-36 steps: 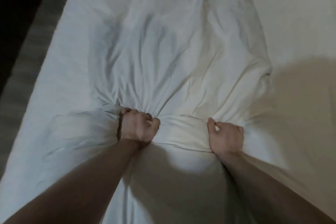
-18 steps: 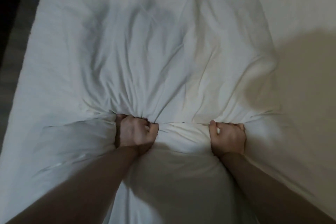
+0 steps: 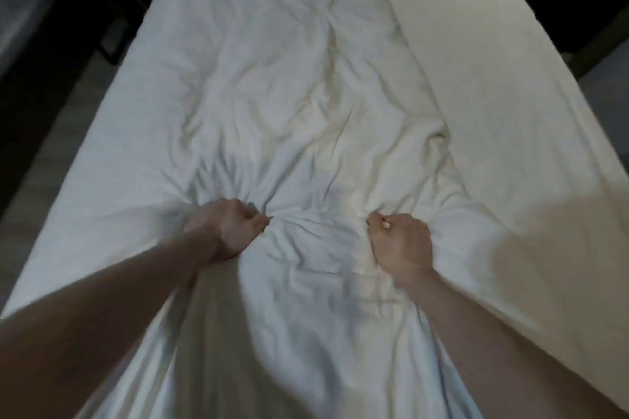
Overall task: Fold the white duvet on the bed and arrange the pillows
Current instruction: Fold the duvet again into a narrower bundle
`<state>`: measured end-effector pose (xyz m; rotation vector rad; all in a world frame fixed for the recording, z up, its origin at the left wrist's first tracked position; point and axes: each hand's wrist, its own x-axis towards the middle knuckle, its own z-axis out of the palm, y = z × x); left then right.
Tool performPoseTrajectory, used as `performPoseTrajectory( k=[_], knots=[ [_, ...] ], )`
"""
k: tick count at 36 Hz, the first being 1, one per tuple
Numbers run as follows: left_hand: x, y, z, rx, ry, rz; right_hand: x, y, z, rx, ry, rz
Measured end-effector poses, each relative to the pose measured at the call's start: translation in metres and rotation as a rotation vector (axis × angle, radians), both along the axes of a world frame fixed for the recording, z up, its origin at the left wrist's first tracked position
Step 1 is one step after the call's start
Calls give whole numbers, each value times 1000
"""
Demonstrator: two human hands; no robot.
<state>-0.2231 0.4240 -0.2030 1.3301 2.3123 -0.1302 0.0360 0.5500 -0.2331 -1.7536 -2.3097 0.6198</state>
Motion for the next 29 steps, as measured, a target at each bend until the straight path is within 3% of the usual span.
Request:
performPoseTrajectory(
  k=[2, 5, 10, 12, 16, 19, 23, 27, 29],
  knots=[
    [-5, -9, 32, -35, -163, 76, 11, -2, 28, -100, 21, -5],
    [-10, -14, 57, -99, -251, 51, 12, 1, 50, -137, -29, 40],
    [10, -14, 44, -180, 30, 47, 0, -2, 40, -221, -205, 27],
    [20, -8, 46, -86, 111, 82, 1, -4, 37, -186, -173, 59],
    [39, -20, 58, 278, 191, 53, 25, -12, 47, 116, 176, 98],
    [79, -46, 78, 521, 100, -84, 65, -23, 54, 178, 151, 116],
    [109, -72, 71, 247, 23, -210, 119, -34, 46, 130, -60, 32],
    [78, -71, 38, 195, 200, -5, 150, -26, 23, 5, -140, -136],
    [63, -66, 22, 186, 188, 83, 149, -22, 7, -18, -111, -200]
  ],
)
